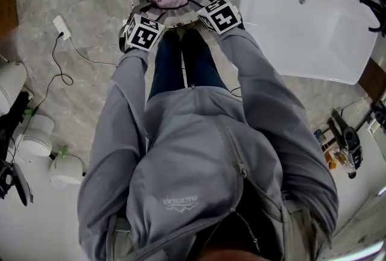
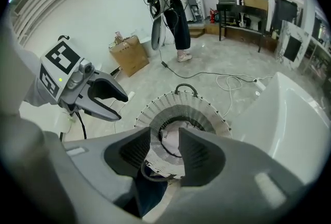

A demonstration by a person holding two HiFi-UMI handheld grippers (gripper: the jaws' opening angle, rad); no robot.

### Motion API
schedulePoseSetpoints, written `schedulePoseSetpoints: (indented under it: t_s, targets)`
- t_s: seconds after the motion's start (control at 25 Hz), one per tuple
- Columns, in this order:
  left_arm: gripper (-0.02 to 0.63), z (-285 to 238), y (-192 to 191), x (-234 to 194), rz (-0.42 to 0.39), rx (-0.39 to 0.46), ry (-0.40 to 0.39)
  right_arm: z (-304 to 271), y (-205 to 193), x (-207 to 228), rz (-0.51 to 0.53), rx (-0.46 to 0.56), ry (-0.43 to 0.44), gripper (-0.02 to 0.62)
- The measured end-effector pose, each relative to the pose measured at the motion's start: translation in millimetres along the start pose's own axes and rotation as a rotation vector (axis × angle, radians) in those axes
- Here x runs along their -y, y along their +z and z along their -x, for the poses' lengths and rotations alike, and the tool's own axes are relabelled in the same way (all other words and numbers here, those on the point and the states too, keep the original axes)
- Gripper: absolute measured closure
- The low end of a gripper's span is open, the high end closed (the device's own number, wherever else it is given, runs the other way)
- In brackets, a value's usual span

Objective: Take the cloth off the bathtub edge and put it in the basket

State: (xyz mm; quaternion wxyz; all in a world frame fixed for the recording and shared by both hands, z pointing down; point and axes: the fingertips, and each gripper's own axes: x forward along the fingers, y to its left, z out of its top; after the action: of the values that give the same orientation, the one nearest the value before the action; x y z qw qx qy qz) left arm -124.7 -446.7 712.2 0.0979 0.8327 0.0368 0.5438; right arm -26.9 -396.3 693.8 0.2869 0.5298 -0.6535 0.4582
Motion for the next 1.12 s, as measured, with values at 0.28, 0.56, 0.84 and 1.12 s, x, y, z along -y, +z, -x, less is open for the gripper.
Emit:
schedulePoseSetpoints:
  t_s: [0.28, 0.56, 0.84, 1.12]
  targets:
    - [0.405, 12, 17, -2, -0.023, 0.054, 0.023, 5, 7, -13, 0.008, 0.024, -0.02, 0.44]
    - [0.566, 49, 57, -2, -0.068, 0.19, 0.078, 40, 42, -19, 0.02, 0.154, -0.1, 0.456]
    - [0.6, 111, 102, 14, -0.111, 0.346, 0.138, 115, 85, -35, 0.08, 0.334, -0.226, 0.555]
    - [0.6, 177, 142, 39, -0.113, 0.504, 0.207, 188, 99, -46, 0.061, 0.482, -0.312, 0.591]
